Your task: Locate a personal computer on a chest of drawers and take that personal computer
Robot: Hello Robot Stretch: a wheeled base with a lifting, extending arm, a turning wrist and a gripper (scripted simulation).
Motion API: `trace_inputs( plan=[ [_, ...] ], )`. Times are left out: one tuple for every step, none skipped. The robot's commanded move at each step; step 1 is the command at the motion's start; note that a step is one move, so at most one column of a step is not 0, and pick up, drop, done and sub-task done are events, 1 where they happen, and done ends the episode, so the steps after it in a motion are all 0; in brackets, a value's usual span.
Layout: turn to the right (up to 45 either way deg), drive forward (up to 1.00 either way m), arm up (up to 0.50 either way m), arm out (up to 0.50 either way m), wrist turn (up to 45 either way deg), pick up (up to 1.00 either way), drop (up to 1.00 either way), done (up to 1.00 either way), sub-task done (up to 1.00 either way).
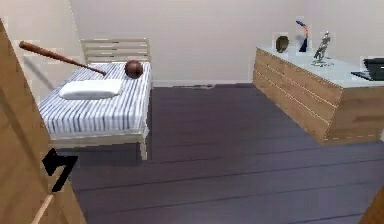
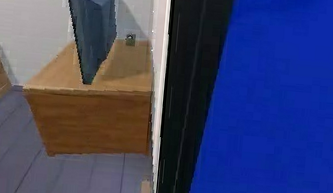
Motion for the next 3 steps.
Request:
trace_inputs(
  plan=[
    [36.0,0.00,0.00,0.00,0.0,0.00,0.00,0.00,0.00],
    [0.0,1.00,0.00,0.00,0.0,0.00,0.00,0.00,0.00],
    [0.0,0.50,0.00,0.00,0.0,0.00,0.00,0.00,0.00]
  ],
)
